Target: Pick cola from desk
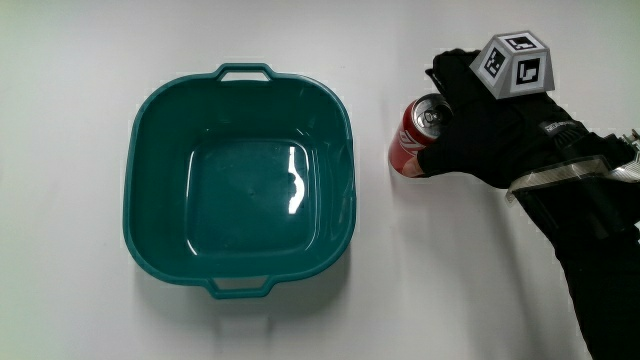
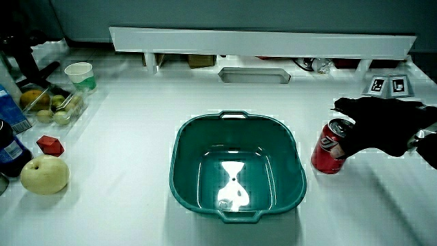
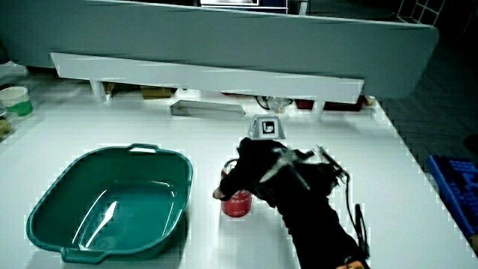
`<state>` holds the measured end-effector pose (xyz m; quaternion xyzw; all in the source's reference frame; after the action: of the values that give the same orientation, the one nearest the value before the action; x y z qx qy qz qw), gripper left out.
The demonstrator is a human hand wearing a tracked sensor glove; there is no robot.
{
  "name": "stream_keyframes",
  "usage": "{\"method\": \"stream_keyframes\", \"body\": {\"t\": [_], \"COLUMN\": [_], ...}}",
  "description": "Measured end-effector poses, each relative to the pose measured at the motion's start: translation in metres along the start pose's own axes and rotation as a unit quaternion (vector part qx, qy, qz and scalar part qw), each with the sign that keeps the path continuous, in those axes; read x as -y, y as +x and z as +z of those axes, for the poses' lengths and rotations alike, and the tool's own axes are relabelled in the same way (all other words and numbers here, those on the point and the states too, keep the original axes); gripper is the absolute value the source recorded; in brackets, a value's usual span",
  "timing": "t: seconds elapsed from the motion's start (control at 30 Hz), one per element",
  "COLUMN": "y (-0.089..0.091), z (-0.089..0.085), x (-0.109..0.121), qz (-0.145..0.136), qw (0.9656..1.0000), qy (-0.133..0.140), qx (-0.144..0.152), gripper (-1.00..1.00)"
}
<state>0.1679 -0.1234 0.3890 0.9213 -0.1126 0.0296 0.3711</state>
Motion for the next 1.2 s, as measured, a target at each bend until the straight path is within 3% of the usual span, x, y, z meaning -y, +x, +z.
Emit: {"method": "stream_keyframes", "body": {"t": [0.07,0.23,0.3,0.43,0.5,0.7,0.97,1.2], "y": [0.002,0.005,0.006,0.007,0.006,0.005,-0.009,-0.032], "z": [0.0,-0.001,-0.001,-0.001,0.0,0.006,0.03,0.054], "x": [-0.002,-0.003,-0.004,-0.002,-0.002,0.006,0.031,0.053], "qz": [0.002,0.0,0.003,-0.001,0.002,0.008,0.034,0.068], "qw": [0.9999,0.9999,0.9999,0.9995,0.9996,0.9984,0.9935,0.9852], "qy": [-0.01,0.009,0.004,0.031,0.027,0.057,0.109,0.158], "qx": [-0.006,-0.008,-0.012,-0.006,-0.005,-0.002,0.001,0.003], "gripper": [0.32,0.52,0.6,0.76,0.84,1.0,1.0,1.0]}}
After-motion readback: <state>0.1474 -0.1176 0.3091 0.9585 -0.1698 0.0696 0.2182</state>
